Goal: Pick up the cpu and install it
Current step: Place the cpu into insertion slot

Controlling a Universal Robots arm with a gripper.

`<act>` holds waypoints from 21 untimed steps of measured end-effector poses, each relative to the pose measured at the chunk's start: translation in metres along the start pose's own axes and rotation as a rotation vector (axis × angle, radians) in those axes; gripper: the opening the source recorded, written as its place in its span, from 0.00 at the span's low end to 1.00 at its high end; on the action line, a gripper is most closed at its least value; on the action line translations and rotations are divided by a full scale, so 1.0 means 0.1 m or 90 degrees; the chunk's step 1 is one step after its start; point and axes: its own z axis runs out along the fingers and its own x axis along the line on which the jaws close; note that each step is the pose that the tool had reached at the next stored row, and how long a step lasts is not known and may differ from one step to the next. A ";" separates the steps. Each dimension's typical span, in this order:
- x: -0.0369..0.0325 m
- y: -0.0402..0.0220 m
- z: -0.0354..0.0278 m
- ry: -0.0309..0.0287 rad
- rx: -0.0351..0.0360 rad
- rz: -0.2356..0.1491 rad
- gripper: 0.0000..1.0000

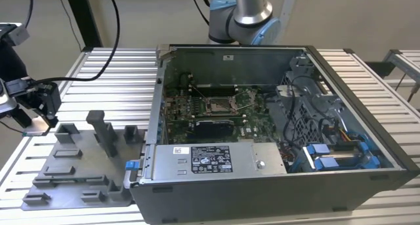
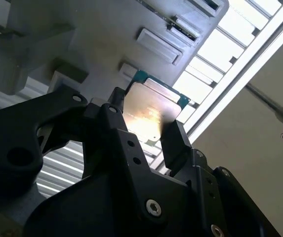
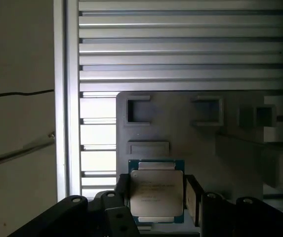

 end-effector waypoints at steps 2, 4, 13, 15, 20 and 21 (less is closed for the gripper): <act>0.000 0.000 0.000 0.0000 0.0000 0.000 0.00; 0.000 0.000 -0.002 0.0000 0.0000 0.000 0.00; -0.003 0.006 -0.139 -0.0001 -0.0001 0.000 0.00; -0.003 0.006 -0.139 -0.0001 -0.0001 0.000 0.00; -0.005 0.011 -0.254 0.0000 -0.0001 0.000 0.00; -0.006 0.013 -0.302 0.0001 0.0000 0.000 0.00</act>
